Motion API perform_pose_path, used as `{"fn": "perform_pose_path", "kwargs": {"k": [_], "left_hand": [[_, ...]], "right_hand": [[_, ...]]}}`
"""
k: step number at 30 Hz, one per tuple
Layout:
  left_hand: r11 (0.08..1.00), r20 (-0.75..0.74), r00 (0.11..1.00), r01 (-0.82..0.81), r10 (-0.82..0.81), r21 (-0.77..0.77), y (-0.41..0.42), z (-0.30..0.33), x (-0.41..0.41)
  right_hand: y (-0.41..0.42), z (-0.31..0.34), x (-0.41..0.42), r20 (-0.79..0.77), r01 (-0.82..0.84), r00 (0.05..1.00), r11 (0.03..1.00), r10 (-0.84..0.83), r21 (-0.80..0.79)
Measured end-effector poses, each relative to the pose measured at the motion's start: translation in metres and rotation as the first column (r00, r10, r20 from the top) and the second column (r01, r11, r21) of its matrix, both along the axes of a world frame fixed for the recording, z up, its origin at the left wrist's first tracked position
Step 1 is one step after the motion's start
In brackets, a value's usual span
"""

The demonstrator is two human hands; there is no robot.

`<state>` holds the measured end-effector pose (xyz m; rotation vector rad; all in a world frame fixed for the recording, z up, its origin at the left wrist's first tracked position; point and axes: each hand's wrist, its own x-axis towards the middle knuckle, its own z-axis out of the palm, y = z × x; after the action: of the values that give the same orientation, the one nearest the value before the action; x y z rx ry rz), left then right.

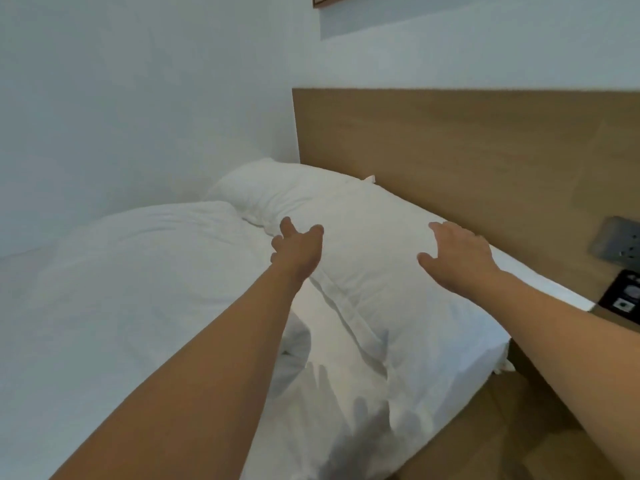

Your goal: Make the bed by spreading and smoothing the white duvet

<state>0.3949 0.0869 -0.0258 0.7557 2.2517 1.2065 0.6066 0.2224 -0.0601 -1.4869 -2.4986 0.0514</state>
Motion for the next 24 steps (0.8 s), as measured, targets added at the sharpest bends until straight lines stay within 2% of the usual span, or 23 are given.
{"fn": "perform_pose_path", "kwargs": {"k": [3,7,10,12,16,19,24], "left_hand": [[0.996,0.151,0.988,0.032,-0.019,-0.083,0.045,-0.045,0.026],[0.981,0.315,0.948,0.006,0.055,-0.192,0.103,-0.087,0.029],[0.977,0.341,0.928,-0.082,0.146,-0.194,0.155,-0.128,0.025],[0.959,0.278,0.927,-0.2,0.251,-0.198,0.189,-0.163,0.029],[0.867,-0.023,0.894,-0.441,0.448,-0.234,0.235,-0.216,0.038],[0.833,-0.182,0.846,-0.528,0.501,-0.165,0.264,-0.239,0.031],[0.8,-0.289,0.779,-0.596,0.557,-0.065,0.282,-0.257,0.03]], "right_hand": [[0.043,-0.037,0.011,0.055,0.063,0.997,0.988,-0.056,-0.139],[0.096,-0.072,0.007,0.069,0.134,0.991,0.95,-0.119,-0.282],[0.153,-0.084,-0.01,0.046,0.197,0.98,0.929,-0.193,-0.312],[0.192,-0.096,-0.024,0.041,0.237,0.971,0.918,-0.236,-0.318],[0.243,-0.143,-0.05,0.057,0.262,0.965,0.908,-0.257,-0.327],[0.263,-0.175,-0.06,0.026,0.275,0.959,0.909,-0.281,-0.312],[0.28,-0.201,-0.067,-0.067,0.265,0.955,0.934,-0.288,-0.239]]}}
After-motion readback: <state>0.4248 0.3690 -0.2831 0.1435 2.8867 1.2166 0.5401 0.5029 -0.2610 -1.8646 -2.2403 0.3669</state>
